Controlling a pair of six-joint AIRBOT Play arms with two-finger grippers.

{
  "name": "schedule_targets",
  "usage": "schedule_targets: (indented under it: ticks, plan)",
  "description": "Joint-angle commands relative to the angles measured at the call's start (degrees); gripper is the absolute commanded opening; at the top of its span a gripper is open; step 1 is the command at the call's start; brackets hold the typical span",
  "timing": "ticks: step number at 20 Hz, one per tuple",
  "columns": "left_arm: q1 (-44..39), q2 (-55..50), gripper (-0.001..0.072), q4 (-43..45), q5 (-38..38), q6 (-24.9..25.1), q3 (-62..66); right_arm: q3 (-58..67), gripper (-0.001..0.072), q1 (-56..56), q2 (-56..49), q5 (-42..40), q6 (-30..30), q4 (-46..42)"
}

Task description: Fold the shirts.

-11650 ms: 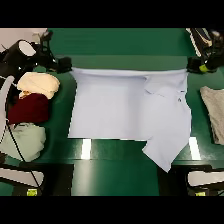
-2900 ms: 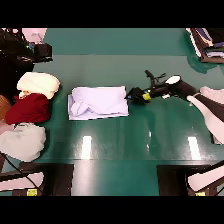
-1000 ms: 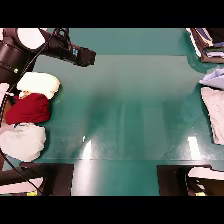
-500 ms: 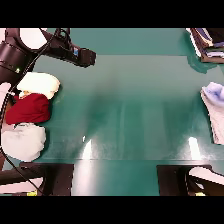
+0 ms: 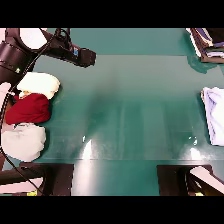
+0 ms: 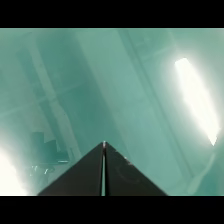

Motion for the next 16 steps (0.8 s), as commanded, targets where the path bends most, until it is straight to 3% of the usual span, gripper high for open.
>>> schedule_targets:
  ticks: [1,6,7,9,10,16]
  plan:
    - [0.0,0.0,0.0022,0.0,-0.3,0.1,0.0,1.0,0.0573,7.4,2.5,-1.9,0.0,12.3]
    - [0.0,0.0,0.0022,-0.2,1.6,0.1,0.0,4.6,0.0567,31.9,2.4,-3.8,0.0,13.2]
    - [0.0,0.0,0.0022,-0.2,1.9,0.1,0.0,5.1,0.0449,36.3,2.4,-5.0,0.0,13.2]
    - [0.0,0.0,0.0022,-0.2,2.8,0.1,0.0,6.1,0.0088,43.2,2.4,-6.1,-0.1,13.1]
    - [0.0,0.0,0.0022,-0.2,3.2,0.1,0.0,6.6,0.0019,45.7,2.4,-6.5,-0.1,13.1]
    - [0.0,0.0,0.0022,-0.2,4.6,0.1,0.0,6.9,0.0019,51.7,2.4,-6.6,-0.1,13.2]
